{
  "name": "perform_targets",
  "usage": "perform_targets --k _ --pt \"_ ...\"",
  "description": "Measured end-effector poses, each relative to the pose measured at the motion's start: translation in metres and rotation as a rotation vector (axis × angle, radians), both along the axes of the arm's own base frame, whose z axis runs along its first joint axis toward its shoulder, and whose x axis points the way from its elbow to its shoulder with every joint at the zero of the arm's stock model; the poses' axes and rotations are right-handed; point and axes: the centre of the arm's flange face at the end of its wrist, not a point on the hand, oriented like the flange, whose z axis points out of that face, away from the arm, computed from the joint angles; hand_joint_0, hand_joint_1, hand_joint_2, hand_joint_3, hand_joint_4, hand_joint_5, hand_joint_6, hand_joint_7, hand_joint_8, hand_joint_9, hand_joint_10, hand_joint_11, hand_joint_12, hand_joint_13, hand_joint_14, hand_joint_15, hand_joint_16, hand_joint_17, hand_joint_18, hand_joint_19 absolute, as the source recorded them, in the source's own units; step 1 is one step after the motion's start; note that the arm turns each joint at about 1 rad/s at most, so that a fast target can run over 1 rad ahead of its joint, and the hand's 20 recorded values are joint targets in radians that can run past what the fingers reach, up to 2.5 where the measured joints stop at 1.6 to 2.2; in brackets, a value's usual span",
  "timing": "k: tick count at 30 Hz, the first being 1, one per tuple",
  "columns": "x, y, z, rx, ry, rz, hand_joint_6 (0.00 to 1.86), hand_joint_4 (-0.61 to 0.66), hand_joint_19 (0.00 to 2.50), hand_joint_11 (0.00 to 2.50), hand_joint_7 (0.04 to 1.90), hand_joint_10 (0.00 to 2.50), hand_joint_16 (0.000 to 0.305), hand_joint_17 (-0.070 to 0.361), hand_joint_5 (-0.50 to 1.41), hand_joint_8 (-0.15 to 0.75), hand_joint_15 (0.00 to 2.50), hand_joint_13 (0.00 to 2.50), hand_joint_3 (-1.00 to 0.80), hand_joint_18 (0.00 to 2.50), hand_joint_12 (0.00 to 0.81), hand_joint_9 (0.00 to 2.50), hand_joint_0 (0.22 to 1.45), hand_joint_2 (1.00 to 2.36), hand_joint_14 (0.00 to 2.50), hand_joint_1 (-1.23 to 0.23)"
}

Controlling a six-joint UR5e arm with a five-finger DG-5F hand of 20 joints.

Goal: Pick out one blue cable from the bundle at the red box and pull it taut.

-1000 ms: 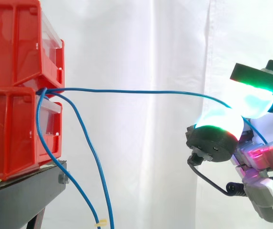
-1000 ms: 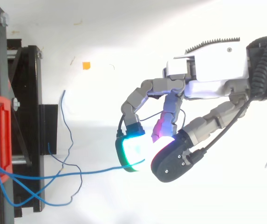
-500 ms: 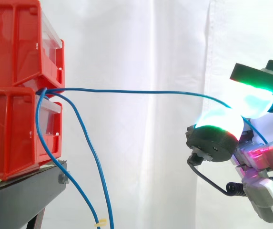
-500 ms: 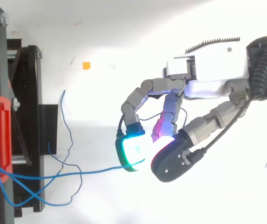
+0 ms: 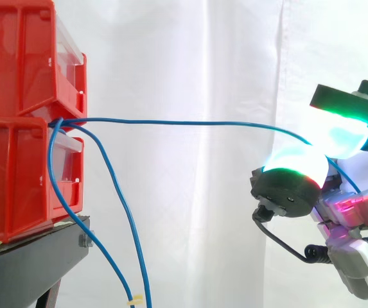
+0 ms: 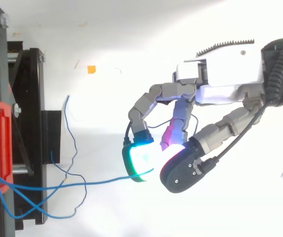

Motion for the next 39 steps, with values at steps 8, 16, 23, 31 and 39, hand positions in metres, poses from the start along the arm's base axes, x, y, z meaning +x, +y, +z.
perform_targets --k 8,16,23,31,39 --pt "0.0 -0.0003 0.0 0.0 0.0 0.0 0.86 -0.2 0.39 0.62 1.07 0.02 0.045 0.1 -0.05 0.317 0.44 1.07 -0.08 0.95 0.332 1.38 0.62 1.01 0.02 -0.82" --pt "-0.0002 -0.0001 -0.0003 0.0 0.001 0.0 0.86 -0.2 0.38 0.63 1.07 0.02 0.045 0.101 -0.05 0.32 0.44 1.07 -0.08 0.96 0.336 1.39 0.62 1.01 0.02 -0.82" --pt "-0.0002 0.0 -0.0004 0.0 0.001 0.0 0.86 -0.2 0.38 0.62 1.07 0.02 0.045 0.102 -0.05 0.313 0.44 1.07 -0.08 0.95 0.333 1.39 0.62 1.01 0.02 -0.82" --pt "-0.0001 -0.0002 -0.0002 0.0 0.0 0.0 0.86 -0.2 0.38 0.62 1.08 0.02 0.045 0.102 -0.05 0.314 0.44 1.08 -0.08 0.95 0.334 1.4 0.62 1.01 0.02 -0.83" --pt "-0.0001 0.0 -0.0003 0.0 0.001 0.0 0.86 -0.2 0.37 0.62 1.08 0.02 0.046 0.103 -0.05 0.31 0.44 1.08 -0.08 0.96 0.332 1.41 0.62 1.01 0.02 -0.83"
